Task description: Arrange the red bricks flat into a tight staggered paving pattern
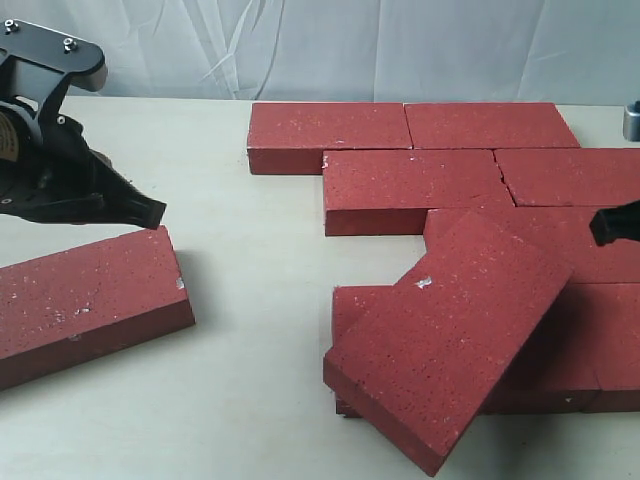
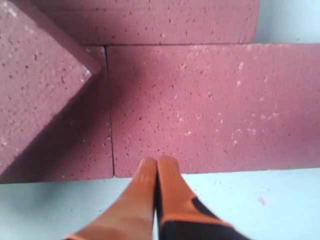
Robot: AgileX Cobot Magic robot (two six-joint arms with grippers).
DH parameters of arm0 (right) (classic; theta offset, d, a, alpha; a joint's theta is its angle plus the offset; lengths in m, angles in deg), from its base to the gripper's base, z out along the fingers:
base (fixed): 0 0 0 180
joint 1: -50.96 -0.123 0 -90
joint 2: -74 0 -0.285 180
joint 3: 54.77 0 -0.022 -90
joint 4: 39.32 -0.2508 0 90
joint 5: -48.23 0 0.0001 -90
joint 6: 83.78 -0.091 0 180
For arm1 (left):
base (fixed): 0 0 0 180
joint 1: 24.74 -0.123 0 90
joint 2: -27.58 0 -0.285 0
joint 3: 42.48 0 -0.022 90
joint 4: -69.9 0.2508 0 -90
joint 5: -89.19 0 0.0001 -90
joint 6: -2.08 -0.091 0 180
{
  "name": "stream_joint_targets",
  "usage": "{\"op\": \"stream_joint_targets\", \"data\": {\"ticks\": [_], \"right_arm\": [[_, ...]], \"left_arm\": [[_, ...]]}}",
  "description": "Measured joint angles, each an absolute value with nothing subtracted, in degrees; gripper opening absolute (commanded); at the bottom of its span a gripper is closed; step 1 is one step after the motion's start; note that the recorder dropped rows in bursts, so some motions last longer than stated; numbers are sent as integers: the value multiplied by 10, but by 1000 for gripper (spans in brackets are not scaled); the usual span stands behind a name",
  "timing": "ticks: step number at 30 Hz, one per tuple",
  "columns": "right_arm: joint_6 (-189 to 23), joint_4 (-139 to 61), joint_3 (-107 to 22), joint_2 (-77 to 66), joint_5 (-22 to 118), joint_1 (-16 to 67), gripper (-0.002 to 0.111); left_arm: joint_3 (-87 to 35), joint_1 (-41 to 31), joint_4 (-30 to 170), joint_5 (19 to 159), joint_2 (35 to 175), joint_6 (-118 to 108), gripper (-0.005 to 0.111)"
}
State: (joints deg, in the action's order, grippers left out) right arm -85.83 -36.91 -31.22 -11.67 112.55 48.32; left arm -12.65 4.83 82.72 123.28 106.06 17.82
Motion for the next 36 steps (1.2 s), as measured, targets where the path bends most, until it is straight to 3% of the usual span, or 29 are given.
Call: {"op": "stream_joint_targets", "data": {"ticks": [6,18,36], "right_arm": [[-849,-400,-258,-117,1117,472,-1],[-809,-400,-248,-172,1134,264,-1],[-722,-533,-248,-184,1085,204,-1]], "left_arm": [[-127,48,827,1232,1061,178,0],[-127,48,823,1228,1061,178,0],[-127,48,823,1222,1061,178,0]]}}
